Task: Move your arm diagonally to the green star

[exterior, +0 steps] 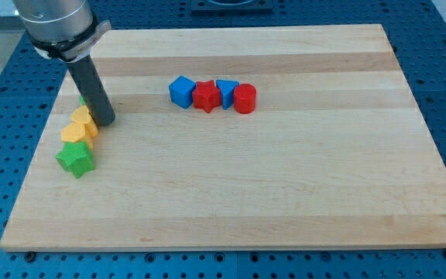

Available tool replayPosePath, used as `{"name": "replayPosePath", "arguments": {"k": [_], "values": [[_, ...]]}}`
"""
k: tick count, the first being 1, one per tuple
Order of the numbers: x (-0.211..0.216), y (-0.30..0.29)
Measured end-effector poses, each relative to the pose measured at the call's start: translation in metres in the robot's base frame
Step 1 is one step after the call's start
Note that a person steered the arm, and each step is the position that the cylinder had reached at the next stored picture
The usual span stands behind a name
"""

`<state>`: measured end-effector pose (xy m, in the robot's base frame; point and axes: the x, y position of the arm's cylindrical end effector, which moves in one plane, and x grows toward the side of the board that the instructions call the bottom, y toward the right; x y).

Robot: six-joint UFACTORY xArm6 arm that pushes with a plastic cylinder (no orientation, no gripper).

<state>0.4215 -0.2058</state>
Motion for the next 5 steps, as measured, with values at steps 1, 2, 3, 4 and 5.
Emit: {"name": "replayPosePath", "arguments": {"k": [1, 2, 3, 4, 5], "values": [[0.0, 0.0], [-0.002, 0.017], [-0.002, 0.044], [-0.004, 0.072], [-0.004, 0.098]]}}
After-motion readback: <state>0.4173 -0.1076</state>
